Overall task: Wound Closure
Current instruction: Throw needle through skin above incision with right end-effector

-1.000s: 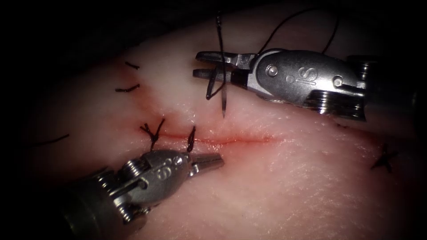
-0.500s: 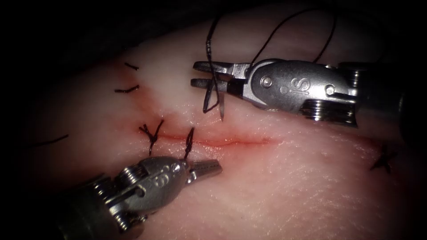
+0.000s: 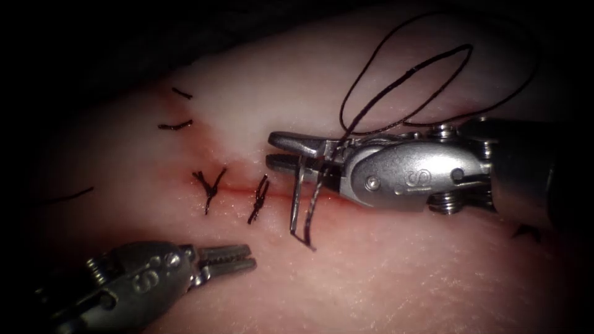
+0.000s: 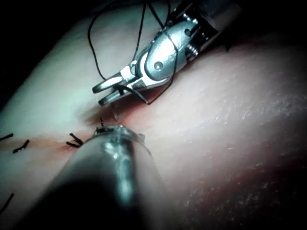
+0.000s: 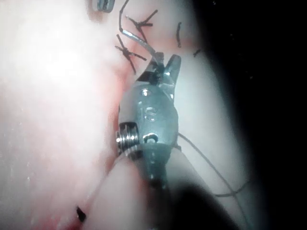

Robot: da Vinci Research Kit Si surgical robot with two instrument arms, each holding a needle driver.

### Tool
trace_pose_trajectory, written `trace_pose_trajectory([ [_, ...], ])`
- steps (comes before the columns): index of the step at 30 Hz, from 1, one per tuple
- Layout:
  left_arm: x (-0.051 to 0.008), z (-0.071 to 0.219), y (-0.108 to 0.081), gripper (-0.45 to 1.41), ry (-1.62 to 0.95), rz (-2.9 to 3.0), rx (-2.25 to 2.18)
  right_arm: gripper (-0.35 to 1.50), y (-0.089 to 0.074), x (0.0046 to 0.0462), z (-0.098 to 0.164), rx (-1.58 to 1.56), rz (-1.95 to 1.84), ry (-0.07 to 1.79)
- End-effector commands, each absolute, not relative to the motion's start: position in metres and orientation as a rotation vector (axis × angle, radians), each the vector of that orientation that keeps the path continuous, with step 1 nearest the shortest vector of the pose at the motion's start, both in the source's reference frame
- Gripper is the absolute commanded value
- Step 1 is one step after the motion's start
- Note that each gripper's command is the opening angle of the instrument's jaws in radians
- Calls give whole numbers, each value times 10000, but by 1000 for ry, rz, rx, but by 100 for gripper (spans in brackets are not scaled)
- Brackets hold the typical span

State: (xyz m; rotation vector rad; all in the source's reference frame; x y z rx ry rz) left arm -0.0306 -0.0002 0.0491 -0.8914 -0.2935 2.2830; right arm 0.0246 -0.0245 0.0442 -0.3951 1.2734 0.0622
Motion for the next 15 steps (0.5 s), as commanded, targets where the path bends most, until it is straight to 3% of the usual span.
trace_pose_trajectory([
  [1,-308,488,6,-23,-287,2288,-893,-35,-237,253,449,-401,58,1272],
  [15,-299,483,9,-23,-264,2293,-904,-35,-285,260,496,-388,-43,1210],
])
